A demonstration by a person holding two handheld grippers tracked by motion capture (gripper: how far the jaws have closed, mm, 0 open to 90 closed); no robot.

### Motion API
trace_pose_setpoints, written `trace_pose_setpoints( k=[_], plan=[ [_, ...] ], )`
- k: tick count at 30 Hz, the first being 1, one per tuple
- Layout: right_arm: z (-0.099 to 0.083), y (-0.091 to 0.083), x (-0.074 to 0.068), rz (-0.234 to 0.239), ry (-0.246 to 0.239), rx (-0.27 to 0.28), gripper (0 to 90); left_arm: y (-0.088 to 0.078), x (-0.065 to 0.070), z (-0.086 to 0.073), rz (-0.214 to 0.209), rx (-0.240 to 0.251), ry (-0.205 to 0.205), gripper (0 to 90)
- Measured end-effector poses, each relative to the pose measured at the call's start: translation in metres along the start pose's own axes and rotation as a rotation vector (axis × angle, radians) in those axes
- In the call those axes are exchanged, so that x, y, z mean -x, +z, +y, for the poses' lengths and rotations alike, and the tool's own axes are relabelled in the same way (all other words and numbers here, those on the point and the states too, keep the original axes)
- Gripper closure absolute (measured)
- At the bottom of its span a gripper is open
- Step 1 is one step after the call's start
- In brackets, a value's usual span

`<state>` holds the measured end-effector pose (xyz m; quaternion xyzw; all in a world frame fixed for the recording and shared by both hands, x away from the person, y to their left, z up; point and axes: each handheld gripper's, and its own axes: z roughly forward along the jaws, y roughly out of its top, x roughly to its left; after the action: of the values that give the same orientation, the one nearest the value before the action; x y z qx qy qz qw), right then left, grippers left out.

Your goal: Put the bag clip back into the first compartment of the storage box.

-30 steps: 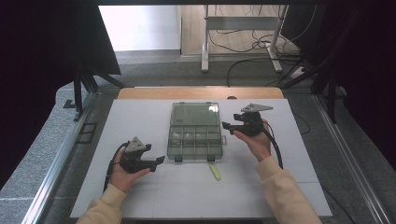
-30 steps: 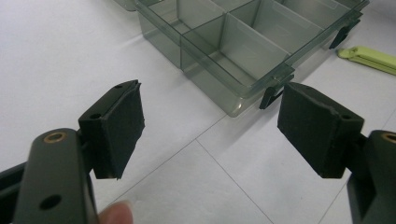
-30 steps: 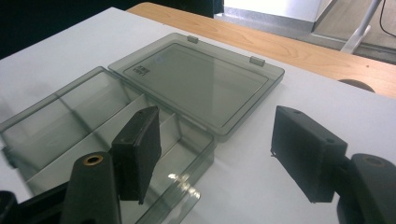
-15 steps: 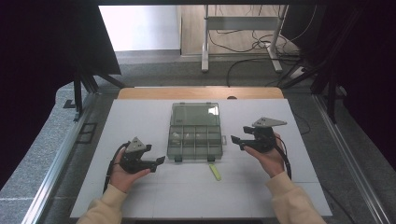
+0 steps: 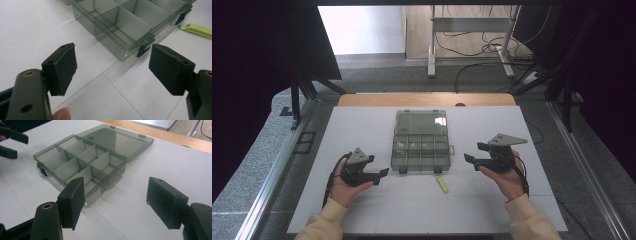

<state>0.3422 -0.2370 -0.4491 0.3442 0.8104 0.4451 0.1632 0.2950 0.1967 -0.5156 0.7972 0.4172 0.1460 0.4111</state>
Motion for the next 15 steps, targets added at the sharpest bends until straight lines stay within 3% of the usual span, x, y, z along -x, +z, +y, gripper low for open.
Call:
trace_pose_setpoints(
  k=[15],
  plan=[
    [-0.004,0.006,-0.027,0.04,-0.039,-0.071,31.4,0.0,-0.001,-0.002,0.003,0.002,-0.003,22.3]
  ],
)
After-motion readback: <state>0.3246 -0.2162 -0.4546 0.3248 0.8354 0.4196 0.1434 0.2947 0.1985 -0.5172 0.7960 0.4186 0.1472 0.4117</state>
